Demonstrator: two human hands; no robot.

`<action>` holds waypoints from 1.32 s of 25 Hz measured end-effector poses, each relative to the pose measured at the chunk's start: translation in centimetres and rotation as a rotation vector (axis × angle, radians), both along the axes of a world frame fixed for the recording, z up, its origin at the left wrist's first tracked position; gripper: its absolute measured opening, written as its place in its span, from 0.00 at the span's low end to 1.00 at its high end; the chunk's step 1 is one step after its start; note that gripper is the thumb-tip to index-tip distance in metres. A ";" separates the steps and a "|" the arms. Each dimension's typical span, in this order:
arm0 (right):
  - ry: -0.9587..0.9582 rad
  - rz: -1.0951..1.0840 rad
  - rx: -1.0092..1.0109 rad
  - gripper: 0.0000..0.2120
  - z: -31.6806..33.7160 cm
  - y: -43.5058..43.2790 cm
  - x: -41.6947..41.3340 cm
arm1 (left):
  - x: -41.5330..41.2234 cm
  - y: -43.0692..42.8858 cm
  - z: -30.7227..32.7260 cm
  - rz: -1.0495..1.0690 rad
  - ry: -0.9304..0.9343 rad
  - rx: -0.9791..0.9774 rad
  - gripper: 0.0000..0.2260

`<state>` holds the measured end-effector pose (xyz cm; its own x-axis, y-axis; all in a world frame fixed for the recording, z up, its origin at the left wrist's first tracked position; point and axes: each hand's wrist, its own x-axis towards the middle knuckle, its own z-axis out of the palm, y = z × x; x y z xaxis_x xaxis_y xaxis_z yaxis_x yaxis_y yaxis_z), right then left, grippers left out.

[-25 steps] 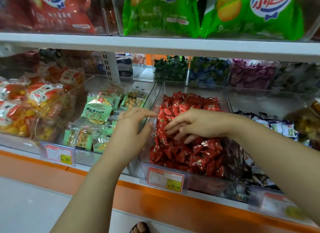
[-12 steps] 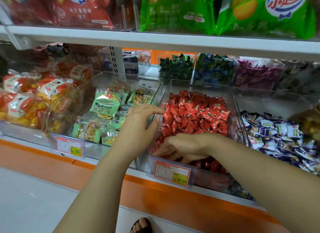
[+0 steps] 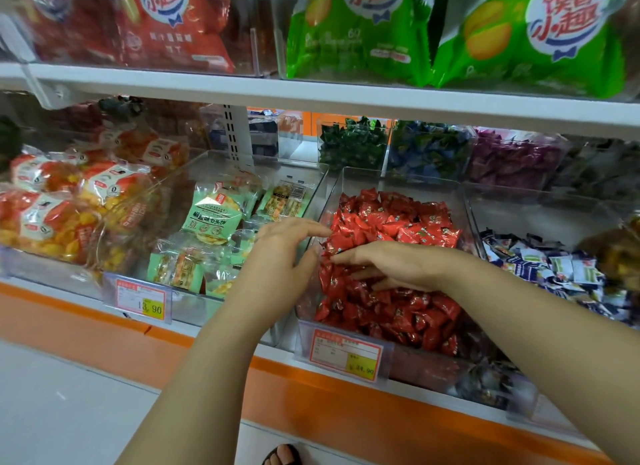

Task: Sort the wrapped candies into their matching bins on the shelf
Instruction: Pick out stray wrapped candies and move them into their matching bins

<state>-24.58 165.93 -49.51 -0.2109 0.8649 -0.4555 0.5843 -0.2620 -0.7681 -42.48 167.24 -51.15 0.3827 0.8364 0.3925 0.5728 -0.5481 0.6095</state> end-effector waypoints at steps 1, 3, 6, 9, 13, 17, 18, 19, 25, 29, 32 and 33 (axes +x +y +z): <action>-0.005 0.006 0.017 0.19 0.0 -0.1 0.2 | 0.0 0.0 0.0 0.000 -0.001 -0.005 0.13; -0.006 0.010 0.042 0.20 0.2 -0.4 0.6 | 0.1 -0.1 0.1 0.000 -0.005 -0.020 0.13; -0.014 0.015 0.111 0.19 1.1 -1.5 1.4 | 0.3 -0.4 0.4 0.013 0.020 -0.009 0.12; -0.134 0.050 0.331 0.17 2.5 -3.8 2.8 | 0.9 -1.1 1.0 0.039 0.040 0.102 0.12; -0.344 -0.043 0.685 0.12 3.3 -8.3 5.3 | 3.1 -2.9 1.6 -0.082 0.049 0.082 0.12; -0.489 -0.189 0.817 0.11 1.3 -11.3 7.8 | 6.5 -4.7 2.2 -0.370 0.122 -0.358 0.08; -0.493 -0.189 0.821 0.11 0.9 -11.4 8.2 | 7.2 -4.9 2.2 -0.452 0.176 -0.512 0.08; -0.483 -0.183 0.817 0.11 0.6 -11.4 8.4 | 8.0 -4.9 2.1 -0.525 0.273 -0.611 0.09; -0.467 -0.127 0.828 0.11 0.3 -11.0 9.7 | 11.2 -3.8 0.9 -0.526 0.604 -0.795 0.17; -0.438 -0.095 0.825 0.11 0.4 -11.2 10.1 | 10.5 -2.3 0.5 -0.401 0.546 -0.871 0.16; -0.414 -0.092 0.822 0.11 0.4 -11.3 10.1 | 9.8 -1.7 0.7 -0.328 0.451 -0.832 0.17; -0.406 -0.090 0.819 0.11 0.5 -11.4 10.1 | 9.5 -1.6 0.8 -0.312 0.418 -0.821 0.17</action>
<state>-14.45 154.57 -49.05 -0.0847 0.9555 0.2825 0.8538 0.2158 -0.4738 -32.94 165.69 -50.36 0.6095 0.6269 -0.4853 0.7308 -0.2071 0.6504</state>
